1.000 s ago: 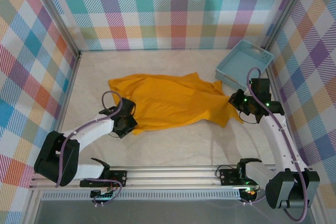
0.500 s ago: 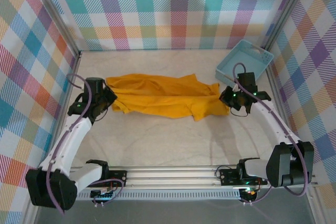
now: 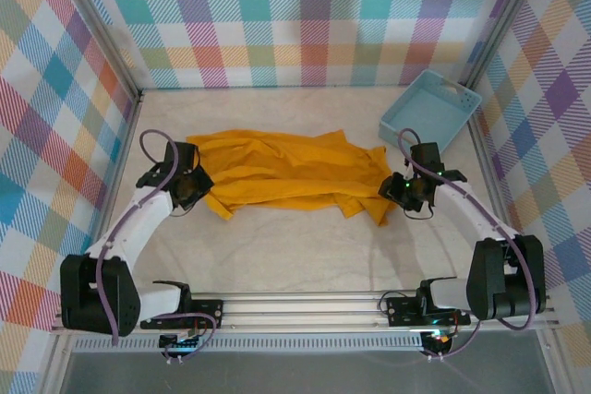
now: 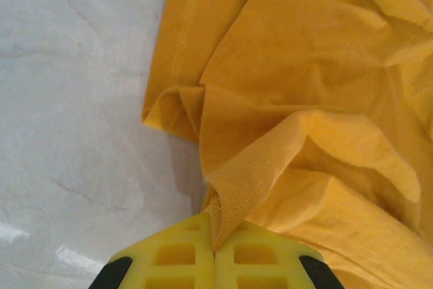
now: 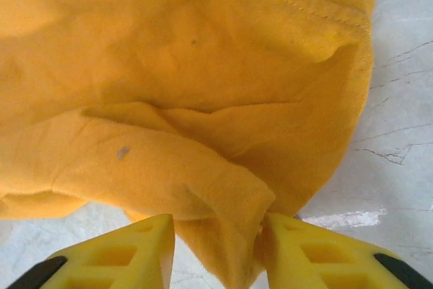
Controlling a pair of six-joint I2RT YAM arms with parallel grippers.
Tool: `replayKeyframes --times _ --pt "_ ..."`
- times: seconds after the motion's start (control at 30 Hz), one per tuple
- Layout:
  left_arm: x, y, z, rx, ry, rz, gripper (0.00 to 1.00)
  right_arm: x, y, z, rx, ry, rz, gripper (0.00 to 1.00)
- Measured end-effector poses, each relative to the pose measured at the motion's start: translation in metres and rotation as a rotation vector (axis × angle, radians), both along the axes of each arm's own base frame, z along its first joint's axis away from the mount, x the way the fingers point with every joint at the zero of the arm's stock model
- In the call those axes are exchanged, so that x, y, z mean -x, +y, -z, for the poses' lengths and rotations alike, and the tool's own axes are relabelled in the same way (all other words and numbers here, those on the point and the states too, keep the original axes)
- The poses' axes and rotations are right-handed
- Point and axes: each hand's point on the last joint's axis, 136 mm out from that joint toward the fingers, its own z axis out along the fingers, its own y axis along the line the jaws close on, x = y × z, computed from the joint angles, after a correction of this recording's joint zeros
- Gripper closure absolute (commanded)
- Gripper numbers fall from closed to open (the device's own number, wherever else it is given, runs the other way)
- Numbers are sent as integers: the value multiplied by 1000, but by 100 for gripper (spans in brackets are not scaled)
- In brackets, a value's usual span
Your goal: Fold the inside-out t-shirt
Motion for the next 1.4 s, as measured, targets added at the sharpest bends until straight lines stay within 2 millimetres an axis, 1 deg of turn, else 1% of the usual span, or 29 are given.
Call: replayKeyframes --times 0.13,0.2,0.23,0.3,0.37,0.4,0.47,0.57,0.6,0.73,0.77,0.8,0.83,0.93,1.0,1.03,1.07,1.13,1.17,1.23,1.3,1.33,1.37,1.4 --pt "-17 -1 -9 -8 -15 11 100 11 5 -16 4 -42 -46 56" --pt "-22 -2 -13 -8 -22 12 100 19 13 -19 11 -50 -82 57" --pt "-24 -2 -14 -7 -25 12 100 23 18 -16 12 -44 -101 57" --pt "-26 -3 -16 -7 -31 13 100 34 25 -2 22 -4 -132 59" --pt "-26 -3 -15 -7 -29 13 100 44 28 16 30 54 -144 60" --pt "-27 -3 -14 -7 -27 13 100 48 26 25 42 79 -139 60" --pt "-28 -3 -14 -9 -23 15 100 49 21 36 71 112 -125 60" --pt "-32 -3 -17 -9 -27 16 100 44 14 43 113 114 -109 61" --pt "-34 -4 -19 -8 -31 16 100 43 14 43 119 108 -106 64" --pt "-42 -5 -28 -5 -53 24 100 32 19 41 105 74 -125 84" --pt "-43 -6 -31 -3 -58 26 100 30 21 41 96 68 -137 90" --pt "-45 -6 -33 -3 -64 27 100 28 25 39 78 62 -149 99" --pt "-45 -6 -35 -3 -64 29 100 26 28 37 66 57 -161 100" --pt "-47 -8 -46 -1 -71 43 100 22 34 28 38 39 -175 100" --pt "-49 -8 -60 -2 -90 51 100 23 36 11 28 14 -184 100" --pt "-50 -7 -69 -6 -107 56 100 24 36 -3 23 -11 -187 100" --pt "-48 -6 -79 -11 -131 60 100 25 36 -23 16 -54 -191 100" --pt "-39 -3 -107 -20 -202 63 100 26 35 -71 2 -168 -197 100" --pt "-32 -1 -125 -27 -254 62 100 27 35 -104 -5 -248 -202 100" --pt "-15 4 -164 -34 -378 52 100 32 33 -159 -18 -389 -207 100" --pt "6 11 -202 -43 -521 30 100 39 32 -197 -24 -486 -214 100" --pt "11 13 -209 -50 -555 21 100 42 31 -208 -26 -512 -214 100" --pt "19 16 -218 -57 -593 9 100 43 31 -213 -26 -524 -216 100" --pt "22 19 -221 -67 -603 -2 100 42 31 -211 -27 -518 -215 100"
